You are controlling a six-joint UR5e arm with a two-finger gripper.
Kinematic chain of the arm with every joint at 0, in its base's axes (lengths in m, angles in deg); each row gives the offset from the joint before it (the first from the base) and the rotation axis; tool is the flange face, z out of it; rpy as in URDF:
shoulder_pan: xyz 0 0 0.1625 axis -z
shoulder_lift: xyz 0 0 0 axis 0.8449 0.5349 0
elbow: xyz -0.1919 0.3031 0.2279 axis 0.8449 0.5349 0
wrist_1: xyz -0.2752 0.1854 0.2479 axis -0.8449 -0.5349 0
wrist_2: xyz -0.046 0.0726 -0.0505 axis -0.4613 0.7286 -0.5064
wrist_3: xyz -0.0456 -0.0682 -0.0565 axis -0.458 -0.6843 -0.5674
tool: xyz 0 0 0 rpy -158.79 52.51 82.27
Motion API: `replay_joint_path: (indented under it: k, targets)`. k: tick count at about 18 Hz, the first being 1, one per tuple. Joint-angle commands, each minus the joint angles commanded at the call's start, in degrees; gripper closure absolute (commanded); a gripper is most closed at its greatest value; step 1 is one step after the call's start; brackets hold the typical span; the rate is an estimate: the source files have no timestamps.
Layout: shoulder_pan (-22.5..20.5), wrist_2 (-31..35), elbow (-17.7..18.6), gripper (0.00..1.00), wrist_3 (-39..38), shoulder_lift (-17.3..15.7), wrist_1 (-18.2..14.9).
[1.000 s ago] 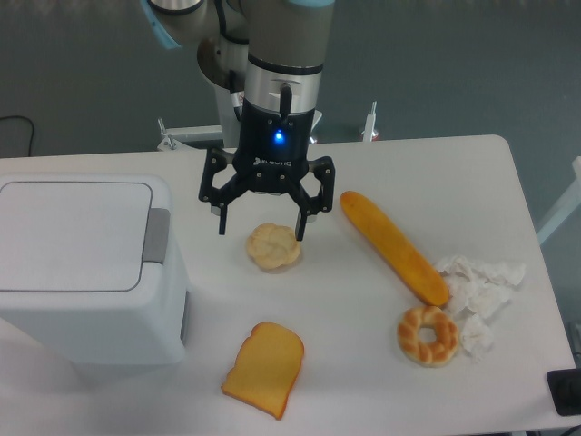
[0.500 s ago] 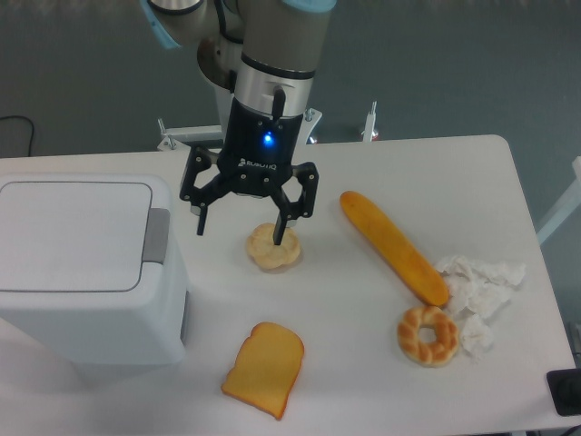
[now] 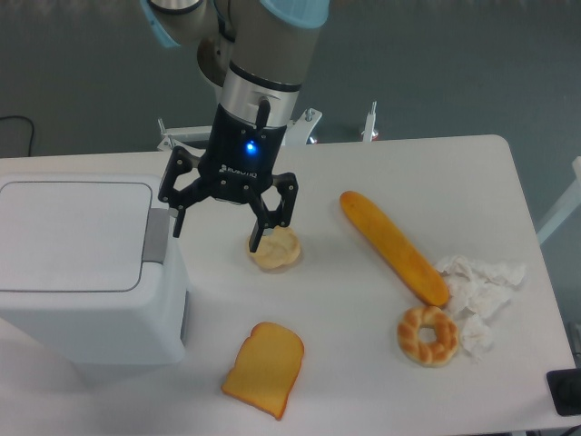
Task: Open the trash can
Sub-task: 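Lower the gripper finger onto the lid edge of the trash can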
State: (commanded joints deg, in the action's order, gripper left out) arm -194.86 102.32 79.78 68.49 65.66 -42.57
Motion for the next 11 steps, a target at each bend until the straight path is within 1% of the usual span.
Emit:
replay_joint_path:
  k: [11]
  targets:
    - [0.0, -0.1, 1.1, 0.0, 0.0, -0.1, 0.0]
